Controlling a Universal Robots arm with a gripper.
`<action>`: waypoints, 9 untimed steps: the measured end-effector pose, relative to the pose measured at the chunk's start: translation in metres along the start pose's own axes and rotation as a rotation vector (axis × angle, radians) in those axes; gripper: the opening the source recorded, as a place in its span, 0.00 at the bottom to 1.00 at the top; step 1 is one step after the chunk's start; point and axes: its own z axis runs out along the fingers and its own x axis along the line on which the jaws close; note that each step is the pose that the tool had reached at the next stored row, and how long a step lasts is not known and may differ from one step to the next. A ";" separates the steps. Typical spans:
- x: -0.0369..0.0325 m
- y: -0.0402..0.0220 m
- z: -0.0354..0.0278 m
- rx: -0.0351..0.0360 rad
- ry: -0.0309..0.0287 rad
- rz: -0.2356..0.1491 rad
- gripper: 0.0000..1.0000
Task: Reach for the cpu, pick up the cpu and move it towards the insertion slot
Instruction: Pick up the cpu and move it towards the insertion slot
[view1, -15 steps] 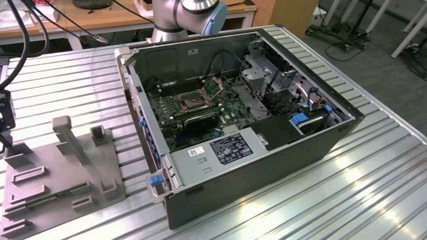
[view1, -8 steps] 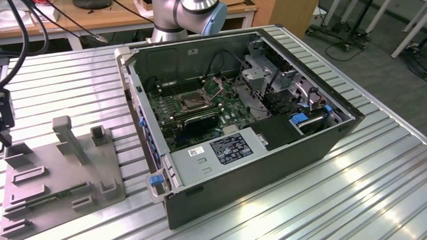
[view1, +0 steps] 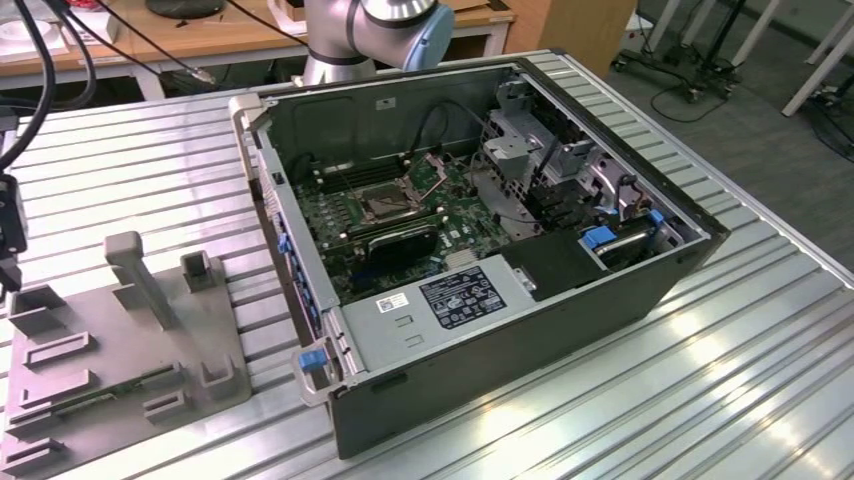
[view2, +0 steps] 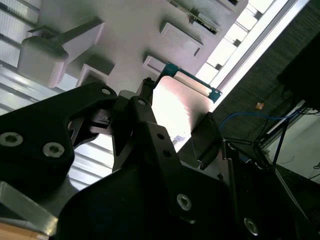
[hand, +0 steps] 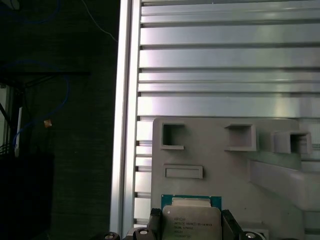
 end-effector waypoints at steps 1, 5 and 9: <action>0.0000 0.0000 -0.0005 0.0000 -0.0001 0.000 0.55; 0.0000 0.0002 -0.0031 0.0000 0.0000 0.000 0.55; 0.0000 0.0004 -0.0055 0.0000 -0.0001 0.000 0.55</action>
